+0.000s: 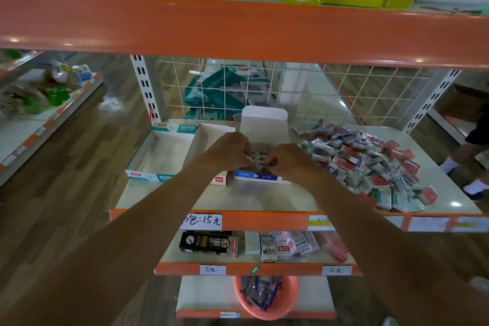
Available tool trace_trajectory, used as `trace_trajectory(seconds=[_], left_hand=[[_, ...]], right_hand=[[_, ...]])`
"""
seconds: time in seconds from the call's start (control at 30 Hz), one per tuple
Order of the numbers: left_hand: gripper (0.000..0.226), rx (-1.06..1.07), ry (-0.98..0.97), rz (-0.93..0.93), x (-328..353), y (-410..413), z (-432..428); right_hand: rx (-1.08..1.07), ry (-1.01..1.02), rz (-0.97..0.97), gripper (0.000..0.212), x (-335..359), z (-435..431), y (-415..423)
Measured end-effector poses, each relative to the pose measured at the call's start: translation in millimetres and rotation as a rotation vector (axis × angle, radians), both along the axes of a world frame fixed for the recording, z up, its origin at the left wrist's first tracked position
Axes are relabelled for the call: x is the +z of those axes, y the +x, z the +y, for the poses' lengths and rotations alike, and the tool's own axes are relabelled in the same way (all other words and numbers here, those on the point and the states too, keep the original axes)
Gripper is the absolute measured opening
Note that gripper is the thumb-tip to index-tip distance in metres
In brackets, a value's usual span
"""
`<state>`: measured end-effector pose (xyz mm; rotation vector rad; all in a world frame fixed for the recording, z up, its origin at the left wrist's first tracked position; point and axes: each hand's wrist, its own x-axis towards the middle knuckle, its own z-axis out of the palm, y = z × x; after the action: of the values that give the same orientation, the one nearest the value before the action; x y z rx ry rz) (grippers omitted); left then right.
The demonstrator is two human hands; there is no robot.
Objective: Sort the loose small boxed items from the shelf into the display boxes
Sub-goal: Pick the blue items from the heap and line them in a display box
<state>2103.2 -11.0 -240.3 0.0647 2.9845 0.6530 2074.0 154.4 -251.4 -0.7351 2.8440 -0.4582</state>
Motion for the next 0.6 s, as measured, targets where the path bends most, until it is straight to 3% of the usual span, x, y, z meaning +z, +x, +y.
trace_trajectory(seconds=[0.3, 0.6], left_hand=[[0.031, -0.063, -0.210, 0.129, -7.9, -0.1, 5.0], [0.030, -0.093, -0.190, 0.006, -6.7, -3.9, 1.7]], right_hand=[[-0.006, -0.014, 0.024, 0.014, -6.6, -1.2, -5.6], [0.035, -0.003, -0.005, 0.013, -4.5, 8.3, -8.8]])
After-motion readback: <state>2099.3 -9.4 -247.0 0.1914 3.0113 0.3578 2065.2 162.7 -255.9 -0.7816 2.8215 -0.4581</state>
